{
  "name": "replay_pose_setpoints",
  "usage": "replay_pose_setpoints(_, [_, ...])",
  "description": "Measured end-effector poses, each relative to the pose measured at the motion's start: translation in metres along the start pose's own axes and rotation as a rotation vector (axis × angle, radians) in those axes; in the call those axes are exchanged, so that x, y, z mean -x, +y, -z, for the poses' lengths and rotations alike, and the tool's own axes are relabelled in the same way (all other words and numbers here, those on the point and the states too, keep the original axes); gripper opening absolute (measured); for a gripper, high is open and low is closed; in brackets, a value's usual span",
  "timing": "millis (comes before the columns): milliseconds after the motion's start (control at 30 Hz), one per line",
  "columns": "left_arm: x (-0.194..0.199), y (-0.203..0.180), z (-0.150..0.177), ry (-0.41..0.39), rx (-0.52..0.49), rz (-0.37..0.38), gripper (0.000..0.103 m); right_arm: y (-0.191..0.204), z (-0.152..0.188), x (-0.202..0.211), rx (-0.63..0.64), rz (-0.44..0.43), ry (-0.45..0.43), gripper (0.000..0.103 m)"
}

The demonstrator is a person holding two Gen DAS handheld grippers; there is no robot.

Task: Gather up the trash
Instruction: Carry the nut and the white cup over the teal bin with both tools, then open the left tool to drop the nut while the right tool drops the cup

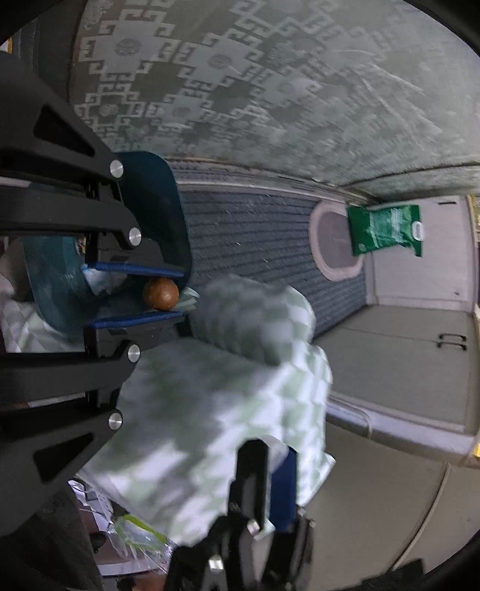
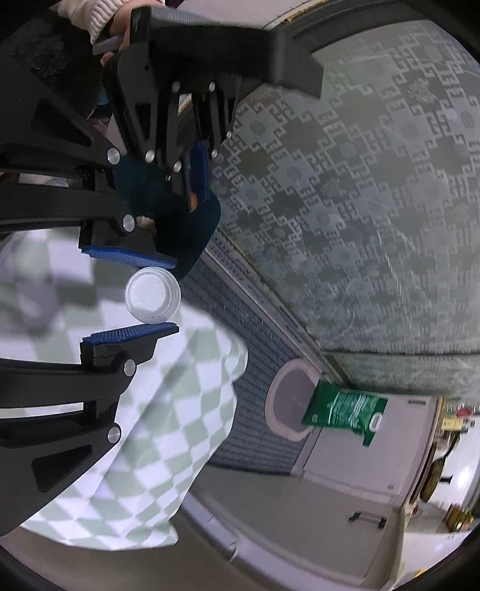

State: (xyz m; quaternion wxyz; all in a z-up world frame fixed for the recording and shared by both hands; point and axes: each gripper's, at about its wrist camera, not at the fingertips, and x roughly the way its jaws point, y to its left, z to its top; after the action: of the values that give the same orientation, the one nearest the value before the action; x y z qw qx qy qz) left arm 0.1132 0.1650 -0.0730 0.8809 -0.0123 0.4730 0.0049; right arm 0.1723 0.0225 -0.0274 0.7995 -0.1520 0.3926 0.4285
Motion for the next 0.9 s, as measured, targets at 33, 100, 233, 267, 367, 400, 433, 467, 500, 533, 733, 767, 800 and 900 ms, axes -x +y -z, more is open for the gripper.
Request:
replay_pose_setpoints(33, [-0.002,0.004,0.003,0.01,0.001,-0.004,0.02,0.004,-0.002,-0.003,0.007,-0.006,0.004,0.03])
replay_pose_setpoints(100, [-0.01,0.014,0.011,0.041,0.003,-0.012,0.02,0.016,-0.007,-0.011,0.024,-0.019,0.01,0.03])
replay_pose_setpoints(233, [-0.024,0.029,0.023,0.098,0.007,-0.02,0.02,0.034,-0.016,-0.025,0.043,-0.038,0.028,0.03])
replay_pose_setpoints(267, [-0.027,0.032,0.026,0.111,0.006,-0.024,0.02,0.036,-0.017,-0.027,0.046,-0.042,0.036,0.03])
replay_pose_setpoints(367, [-0.038,0.043,0.034,0.159,0.011,-0.043,0.021,0.049,-0.018,-0.039,0.065,-0.064,0.068,0.03])
replay_pose_setpoints(400, [-0.04,0.046,0.036,0.17,0.011,-0.055,0.021,0.052,-0.019,-0.043,0.07,-0.064,0.081,0.03])
replay_pose_setpoints(433, [-0.043,0.05,0.039,0.182,0.01,-0.065,0.023,0.056,-0.019,-0.049,0.074,-0.062,0.099,0.03])
replay_pose_setpoints(467, [-0.046,0.054,0.041,0.195,0.014,-0.067,0.028,0.059,-0.019,-0.054,0.076,-0.063,0.112,0.03])
replay_pose_setpoints(500, [-0.048,0.058,0.044,0.204,0.019,-0.072,0.037,0.062,-0.019,-0.059,0.078,-0.063,0.125,0.03])
replay_pose_setpoints(533, [-0.048,0.061,0.045,0.207,0.018,-0.077,0.037,0.064,-0.019,-0.063,0.079,-0.062,0.138,0.03])
replay_pose_setpoints(733, [-0.043,0.078,0.05,0.202,0.044,-0.084,0.034,0.073,-0.02,-0.083,0.075,-0.077,0.191,0.03])
replay_pose_setpoints(767, [-0.04,0.08,0.05,0.196,0.049,-0.084,0.034,0.075,-0.02,-0.087,0.076,-0.076,0.203,0.03])
replay_pose_setpoints(800, [-0.038,0.081,0.049,0.192,0.052,-0.085,0.034,0.077,-0.02,-0.09,0.079,-0.074,0.214,0.03])
replay_pose_setpoints(900, [-0.029,0.086,0.048,0.171,0.065,-0.087,0.034,0.083,-0.017,-0.101,0.089,-0.063,0.247,0.03])
